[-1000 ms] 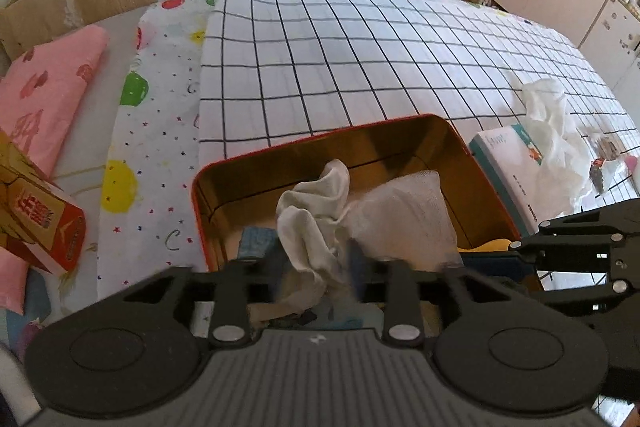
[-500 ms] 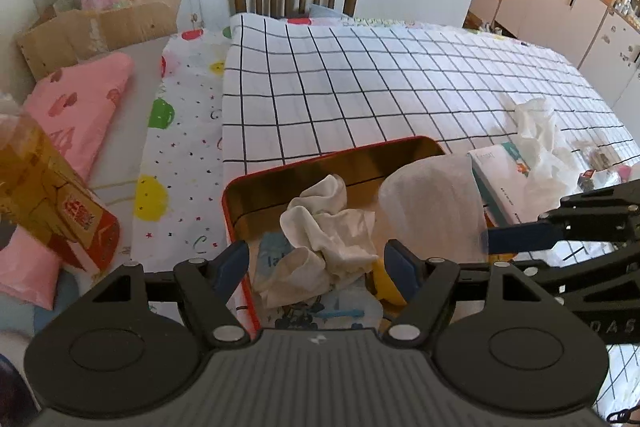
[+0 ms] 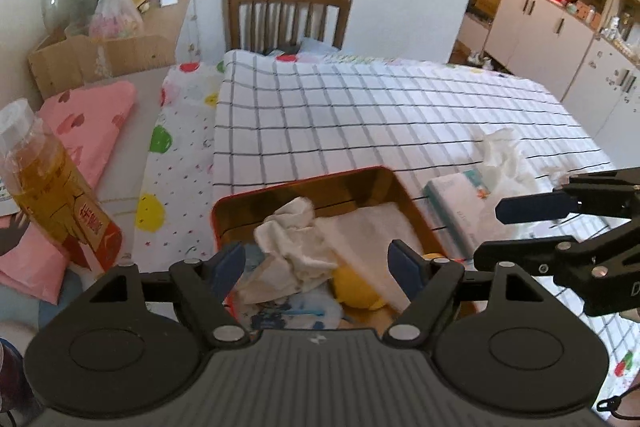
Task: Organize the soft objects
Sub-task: 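Move both open tools away from the tin box toward the white gauze cloth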
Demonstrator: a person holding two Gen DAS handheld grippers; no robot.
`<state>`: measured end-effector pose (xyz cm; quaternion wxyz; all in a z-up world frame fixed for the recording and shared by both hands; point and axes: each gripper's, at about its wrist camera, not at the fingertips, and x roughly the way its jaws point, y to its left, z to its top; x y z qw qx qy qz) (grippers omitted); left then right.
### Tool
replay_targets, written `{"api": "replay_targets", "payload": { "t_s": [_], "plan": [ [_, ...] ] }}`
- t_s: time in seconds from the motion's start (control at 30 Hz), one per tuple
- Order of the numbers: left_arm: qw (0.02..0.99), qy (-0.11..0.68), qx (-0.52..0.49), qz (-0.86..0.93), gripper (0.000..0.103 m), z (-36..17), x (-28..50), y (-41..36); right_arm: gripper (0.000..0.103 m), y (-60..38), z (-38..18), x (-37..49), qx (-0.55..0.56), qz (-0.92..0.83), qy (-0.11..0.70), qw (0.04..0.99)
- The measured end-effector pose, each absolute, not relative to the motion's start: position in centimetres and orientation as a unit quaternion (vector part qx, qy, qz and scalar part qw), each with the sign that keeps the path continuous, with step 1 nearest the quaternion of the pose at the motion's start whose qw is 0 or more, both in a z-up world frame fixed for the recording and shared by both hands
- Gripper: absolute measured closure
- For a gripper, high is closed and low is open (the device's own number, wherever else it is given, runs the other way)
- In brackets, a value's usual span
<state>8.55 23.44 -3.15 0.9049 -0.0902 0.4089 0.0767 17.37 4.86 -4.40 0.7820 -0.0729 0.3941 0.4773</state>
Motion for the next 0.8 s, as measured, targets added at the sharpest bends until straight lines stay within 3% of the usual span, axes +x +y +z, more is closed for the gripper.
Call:
{"api": "replay_targets", "payload": {
  "t_s": [0.2, 0.33, 0.8],
  "plan": [
    [0.912, 0.396, -0.086, 0.061, 0.025, -1.7, 8.7, 21.0, 0.039, 1.9, -2.7, 17.3, -0.058, 0.478, 0.379, 0.790],
    [0.916, 0.389, -0.081, 0.052, 0.018, -1.0, 8.9, 19.1, 0.038, -0.2, -2.0, 17.3, -0.062, 0.475, 0.367, 0.797],
    [0.925, 0.371, -0.079, 0.030, 0.016, -0.2, 10.8, 12.3, 0.020, -9.5, -1.7, 19.7, -0.068, 0.428, 0.349, 0.830]
  ]
}}
